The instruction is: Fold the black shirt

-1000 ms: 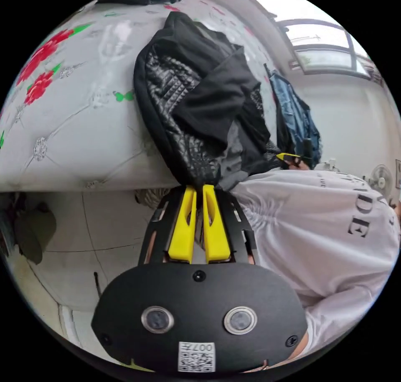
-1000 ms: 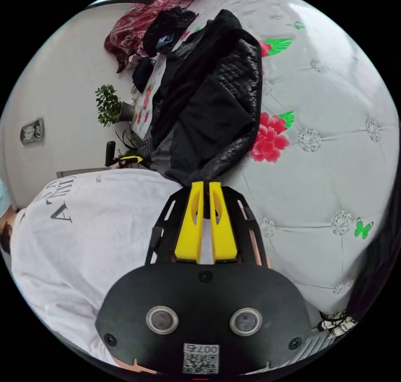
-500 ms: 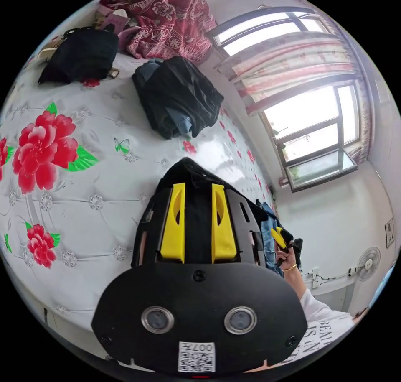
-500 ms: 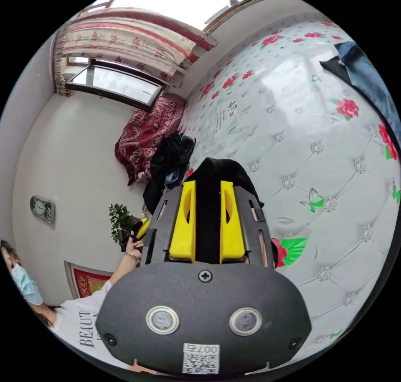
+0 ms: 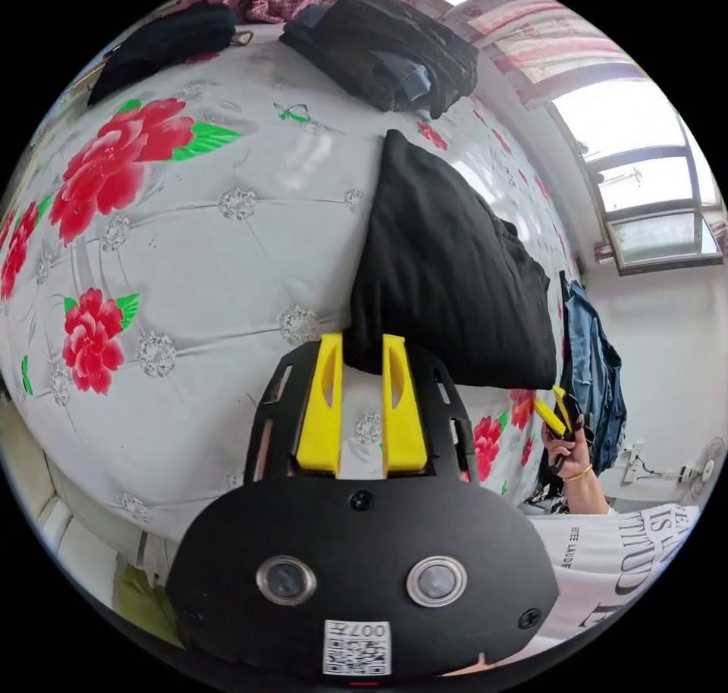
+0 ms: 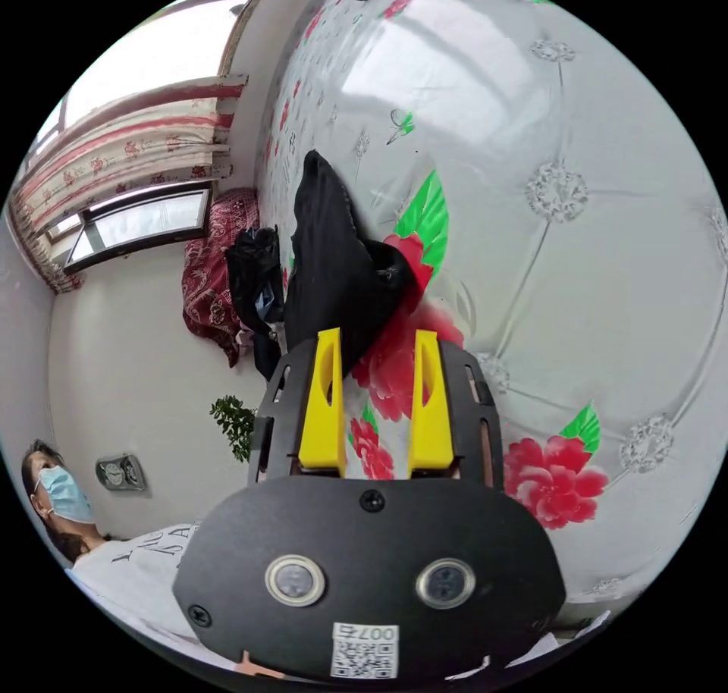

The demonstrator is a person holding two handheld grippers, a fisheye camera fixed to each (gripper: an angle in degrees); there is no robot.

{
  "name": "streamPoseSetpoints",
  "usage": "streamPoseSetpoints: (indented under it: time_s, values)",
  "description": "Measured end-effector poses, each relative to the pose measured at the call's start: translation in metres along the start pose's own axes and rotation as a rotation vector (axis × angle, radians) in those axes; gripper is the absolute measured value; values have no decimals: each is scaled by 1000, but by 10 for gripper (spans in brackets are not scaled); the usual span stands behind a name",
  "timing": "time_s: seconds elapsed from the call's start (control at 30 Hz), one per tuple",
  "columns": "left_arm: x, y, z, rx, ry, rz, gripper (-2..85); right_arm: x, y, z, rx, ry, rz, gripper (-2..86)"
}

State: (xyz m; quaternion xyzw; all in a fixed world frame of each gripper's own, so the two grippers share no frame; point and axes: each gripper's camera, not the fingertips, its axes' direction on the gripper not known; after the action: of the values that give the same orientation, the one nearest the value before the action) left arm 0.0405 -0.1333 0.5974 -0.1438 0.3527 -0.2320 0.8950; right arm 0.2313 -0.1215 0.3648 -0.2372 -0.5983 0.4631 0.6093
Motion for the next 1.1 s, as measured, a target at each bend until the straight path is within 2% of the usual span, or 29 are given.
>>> streamPoseSetpoints:
  time_s: [0.2, 0.3, 0.33, 0.37, 0.47, 0.6, 0.67, 0.7, 0.73, 0.77, 0.8, 0.9, 0.97, 1.1]
  values:
    - [-5, 1, -8, 5, 40, 17, 46, -14, -14, 2, 88, -23, -19, 14]
    - [-3, 14, -21, 27, -134, -6, 40, 4, 2, -3, 63, -34, 9, 5]
    - [7, 16, -29, 56, -236, 39, 38, 11, 7, -3, 67, -52, 37, 4]
    - [22, 16, -39, 100, -262, 113, 41, 15, 10, 0, 70, -61, 56, 3]
    - [80, 3, -46, 168, -144, 362, 66, 0, 13, 9, 64, -32, 33, 1]
    - [155, -10, -7, 123, 40, 607, 86, -50, 19, 24, 56, 70, -84, 0]
    - [184, -18, 53, -87, 121, 628, 95, -89, 26, 34, 54, 81, -142, 0]
    - [188, -19, 72, -152, 87, 628, 97, -101, 28, 37, 54, 83, -164, 0]
    - [194, -18, 100, -206, -30, 659, 100, -128, 33, 43, 52, 80, -230, 1]
    - [196, -14, 99, -115, -36, 732, 98, -161, 39, 55, 24, 86, -308, 1]
    - [196, -15, 100, -110, -36, 738, 98, -178, 43, 60, 23, 93, -351, 1]
    - [183, -26, 88, -116, 55, 670, 91, -272, 72, 107, -63, 141, -611, 2]
    - [161, -26, 63, -48, 128, 628, 86, -343, 113, 163, -152, 180, -868, 5]
    - [110, -4, 25, 20, 181, 541, 89, -409, 187, 274, -365, 201, -1175, 12]
